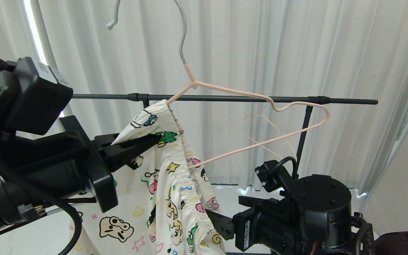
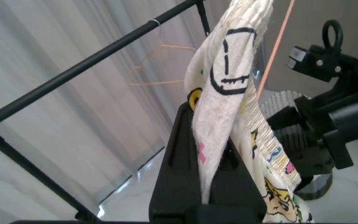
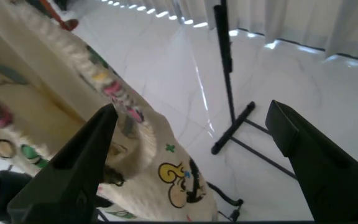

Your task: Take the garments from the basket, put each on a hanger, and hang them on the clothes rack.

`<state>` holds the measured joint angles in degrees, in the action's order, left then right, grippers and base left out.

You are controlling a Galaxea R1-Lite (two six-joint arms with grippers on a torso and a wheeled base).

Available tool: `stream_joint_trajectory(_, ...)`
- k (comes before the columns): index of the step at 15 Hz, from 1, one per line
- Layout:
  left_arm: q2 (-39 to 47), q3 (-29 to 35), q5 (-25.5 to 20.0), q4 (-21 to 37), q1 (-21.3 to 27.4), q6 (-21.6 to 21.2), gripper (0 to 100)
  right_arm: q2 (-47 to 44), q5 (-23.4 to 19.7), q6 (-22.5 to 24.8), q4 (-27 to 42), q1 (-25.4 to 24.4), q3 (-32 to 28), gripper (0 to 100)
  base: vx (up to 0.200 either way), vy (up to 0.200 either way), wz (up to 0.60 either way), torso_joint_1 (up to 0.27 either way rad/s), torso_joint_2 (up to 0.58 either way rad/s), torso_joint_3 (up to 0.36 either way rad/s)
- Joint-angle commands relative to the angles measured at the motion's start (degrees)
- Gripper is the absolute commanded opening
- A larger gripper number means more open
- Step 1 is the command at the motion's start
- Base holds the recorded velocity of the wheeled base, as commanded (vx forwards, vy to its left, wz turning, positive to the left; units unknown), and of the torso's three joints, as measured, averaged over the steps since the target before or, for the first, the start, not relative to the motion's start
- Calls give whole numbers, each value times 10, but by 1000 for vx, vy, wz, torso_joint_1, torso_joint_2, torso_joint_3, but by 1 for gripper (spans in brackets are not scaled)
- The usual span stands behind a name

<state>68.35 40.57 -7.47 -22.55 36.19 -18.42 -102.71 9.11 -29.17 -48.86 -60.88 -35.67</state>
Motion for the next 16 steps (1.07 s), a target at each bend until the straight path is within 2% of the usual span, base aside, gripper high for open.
stream_joint_trajectory(1,0,-10,12,0,-24,0,0,-4,11,0,0,9,13,100,0,0,0,0,0,0)
stream_joint_trajectory(3,-1,-23,18,0,-39,1,0,3,19,12,1,23,33,100,0,0,0,0,0,0)
stream_joint_trajectory(5,-3,-30,18,0,-51,2,0,8,20,47,1,46,57,100,0,0,0,0,0,0)
stream_joint_trajectory(7,-5,-47,18,0,-56,1,0,10,20,84,0,84,68,100,0,0,0,0,0,0)
stream_joint_trajectory(12,-46,-155,19,0,-68,-3,0,12,19,196,0,209,73,100,0,0,0,0,0,0)
stream_joint_trajectory(16,-83,-199,20,0,-81,-5,0,15,17,219,0,223,77,100,0,0,0,0,0,0)
